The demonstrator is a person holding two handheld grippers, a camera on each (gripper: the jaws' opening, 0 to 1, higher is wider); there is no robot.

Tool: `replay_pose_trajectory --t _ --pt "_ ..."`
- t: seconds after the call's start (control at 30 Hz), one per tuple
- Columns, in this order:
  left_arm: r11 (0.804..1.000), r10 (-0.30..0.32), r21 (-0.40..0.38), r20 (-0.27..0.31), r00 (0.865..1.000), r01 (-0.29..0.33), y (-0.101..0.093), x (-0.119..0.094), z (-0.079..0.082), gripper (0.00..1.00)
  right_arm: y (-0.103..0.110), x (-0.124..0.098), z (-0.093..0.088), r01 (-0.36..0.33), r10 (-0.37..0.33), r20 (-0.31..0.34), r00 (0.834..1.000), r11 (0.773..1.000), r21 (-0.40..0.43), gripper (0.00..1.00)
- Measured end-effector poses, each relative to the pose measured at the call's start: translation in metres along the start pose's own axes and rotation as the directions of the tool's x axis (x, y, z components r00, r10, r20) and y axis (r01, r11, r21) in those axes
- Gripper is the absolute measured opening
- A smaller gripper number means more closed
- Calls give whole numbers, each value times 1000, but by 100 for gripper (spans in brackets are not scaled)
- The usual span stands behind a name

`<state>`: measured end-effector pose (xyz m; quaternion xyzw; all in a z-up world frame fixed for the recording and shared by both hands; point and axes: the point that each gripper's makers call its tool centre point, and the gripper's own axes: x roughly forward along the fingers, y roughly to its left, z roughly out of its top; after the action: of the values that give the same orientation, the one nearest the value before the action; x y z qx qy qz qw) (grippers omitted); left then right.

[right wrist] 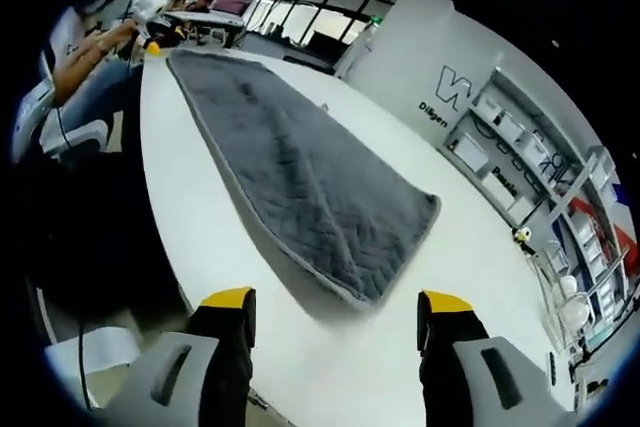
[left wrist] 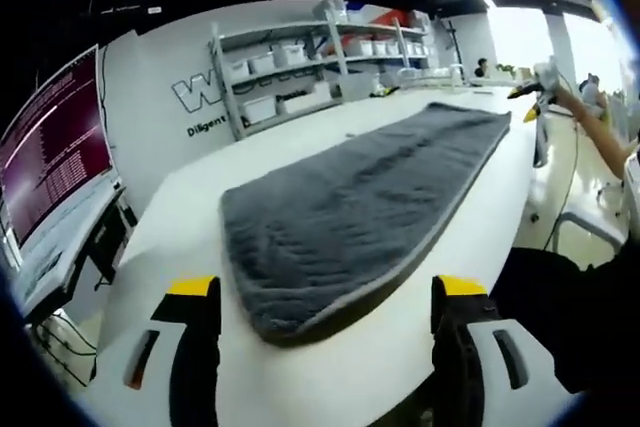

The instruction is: Open the folded towel by lifting each exposed corner and separating the folded layers until the towel lies flat within the target outline without major curled edges

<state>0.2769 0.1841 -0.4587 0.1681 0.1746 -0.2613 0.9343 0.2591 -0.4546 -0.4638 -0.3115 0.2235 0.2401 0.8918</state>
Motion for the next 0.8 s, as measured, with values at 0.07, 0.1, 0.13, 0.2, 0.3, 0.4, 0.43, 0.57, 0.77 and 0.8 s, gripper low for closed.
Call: replay_pose_trajectory --t 0.07,0.1,0.13,0.2,0.3,0.4,0.43,0.57,0.77,0.8 --pt "1000 -9 1 12 1000 9 -4 0 3 97 1 1 2 -2 2 3 1000 1000 22 80" --pt "1000 -13 8 20 1000 13 -6 1 4 99 3 1 3 -5 5 2 1000 999 37 84" --pt "1000 -16 25 36 999 15 -9 1 8 99 3 1 3 -5 5 2 1000 999 42 87" --pt "999 -20 28 47 999 19 -11 1 11 99 2 1 7 4 -5 17 1000 997 72 95" --pt "999 -39 23 56 998 37 -17 0 14 99 4 1 17 -5 -2 60 998 994 108 99" --pt "999 -41 12 67 997 41 -19 0 18 99 9 2 27 -20 10 85 996 992 124 99" --pt "999 -42 10 69 997 42 -20 0 18 99 11 2 30 -25 14 90 996 992 121 99" --pt "998 -59 -9 75 995 60 -24 1 21 99 24 7 47 -49 39 109 993 995 91 99" --pt "994 -98 -35 108 989 102 -41 3 33 99 58 14 86 -152 141 184 973 988 42 99" --pt "994 -99 -28 110 989 103 -42 4 35 99 65 15 92 -168 157 192 969 985 43 99"
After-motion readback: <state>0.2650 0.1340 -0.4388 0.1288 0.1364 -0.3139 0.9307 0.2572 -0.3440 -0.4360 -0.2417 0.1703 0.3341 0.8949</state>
